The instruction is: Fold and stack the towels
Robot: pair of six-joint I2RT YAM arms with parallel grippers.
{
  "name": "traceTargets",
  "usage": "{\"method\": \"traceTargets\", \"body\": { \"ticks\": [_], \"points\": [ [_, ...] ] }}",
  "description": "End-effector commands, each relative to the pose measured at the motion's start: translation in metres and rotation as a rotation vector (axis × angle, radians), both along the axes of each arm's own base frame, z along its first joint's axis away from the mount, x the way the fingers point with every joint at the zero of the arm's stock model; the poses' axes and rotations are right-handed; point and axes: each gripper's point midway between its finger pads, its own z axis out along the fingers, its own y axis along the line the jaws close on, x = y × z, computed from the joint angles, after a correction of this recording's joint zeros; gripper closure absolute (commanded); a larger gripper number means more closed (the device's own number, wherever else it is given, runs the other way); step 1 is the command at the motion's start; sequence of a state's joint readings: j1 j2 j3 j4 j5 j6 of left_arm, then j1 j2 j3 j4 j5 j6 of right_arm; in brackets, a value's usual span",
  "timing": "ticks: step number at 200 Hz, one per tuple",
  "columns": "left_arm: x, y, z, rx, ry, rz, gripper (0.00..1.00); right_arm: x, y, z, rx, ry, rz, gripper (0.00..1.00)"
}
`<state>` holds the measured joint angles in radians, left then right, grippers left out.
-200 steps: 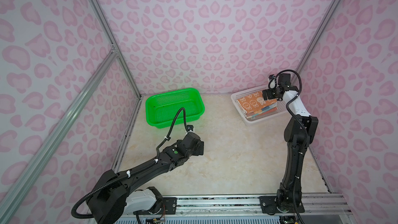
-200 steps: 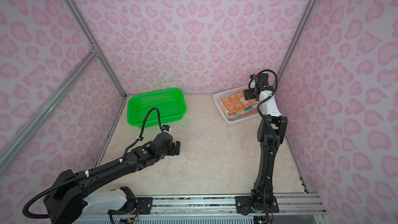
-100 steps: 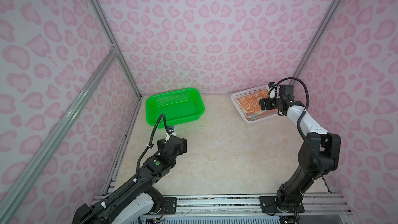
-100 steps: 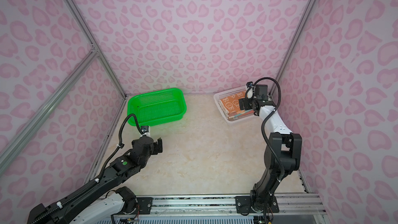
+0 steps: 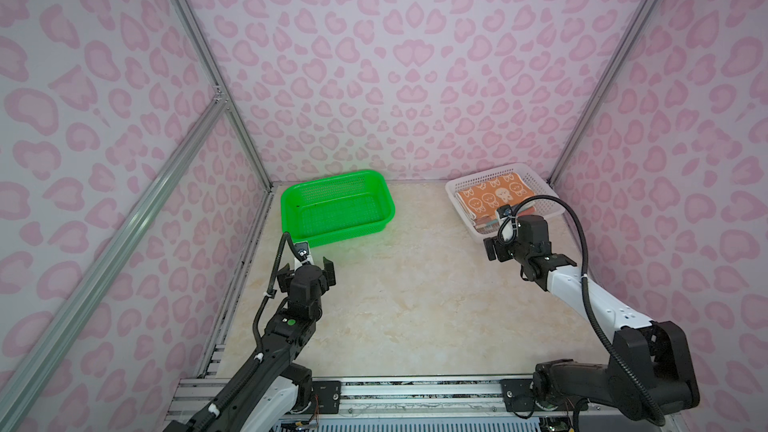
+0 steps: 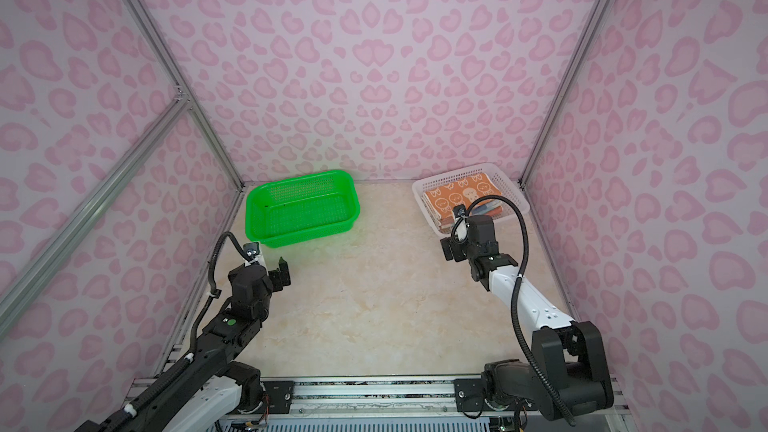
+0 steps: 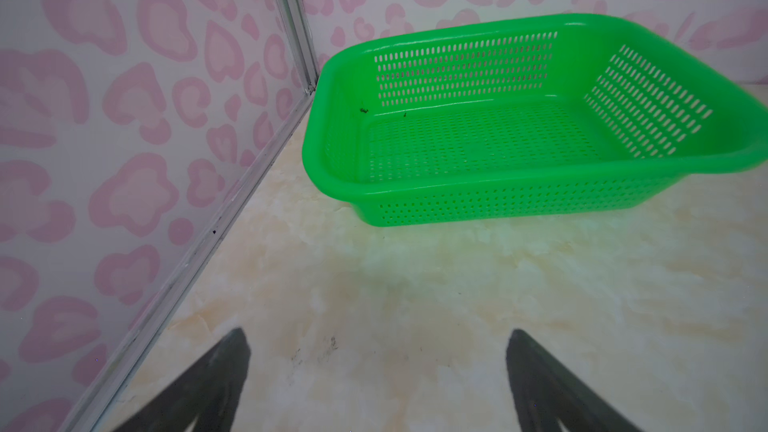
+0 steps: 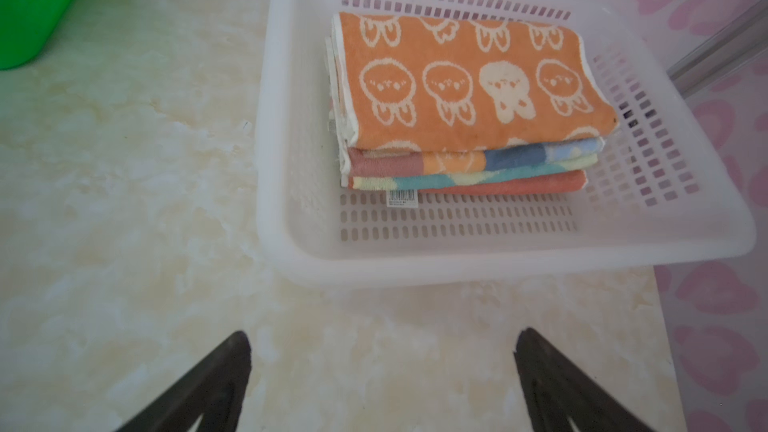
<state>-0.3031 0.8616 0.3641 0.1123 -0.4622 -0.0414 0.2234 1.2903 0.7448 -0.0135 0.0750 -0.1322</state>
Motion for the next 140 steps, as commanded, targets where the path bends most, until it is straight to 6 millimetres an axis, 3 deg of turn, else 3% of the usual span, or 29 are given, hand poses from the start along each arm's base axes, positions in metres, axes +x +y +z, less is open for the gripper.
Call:
{"method": "traceTargets", "body": {
  "ticks": [1,40,78,109,136,140],
  "points": [
    [0.023,-0.01,0.007,-0.066,-0.072,-0.062,0.02,-0.003,-0.013,-0.007,-0.034,-0.061,-0.06,0.0],
    [0.05,-0.001,-0.012,-0.08,-0.086,-0.057,0.02,-0.026,-0.025,-0.05,-0.088,-0.073,-0.082,0.0],
    [0.069,0.001,-0.03,-0.099,-0.101,-0.077,0.02,-0.019,-0.025,-0.034,-0.02,-0.222,-0.103,0.01],
    [0.077,0.006,-0.028,-0.075,-0.147,-0.086,0.02,-0.013,-0.029,-0.022,0.064,-0.381,-0.097,0.0],
    [0.079,0.02,-0.047,-0.153,-0.15,-0.068,0.02,-0.001,-0.038,-0.05,0.136,-0.343,-0.102,0.0],
    [0.08,0.019,-0.049,-0.159,-0.152,-0.077,0.02,0.002,-0.034,-0.045,0.144,-0.384,-0.078,0.0]
  ]
}}
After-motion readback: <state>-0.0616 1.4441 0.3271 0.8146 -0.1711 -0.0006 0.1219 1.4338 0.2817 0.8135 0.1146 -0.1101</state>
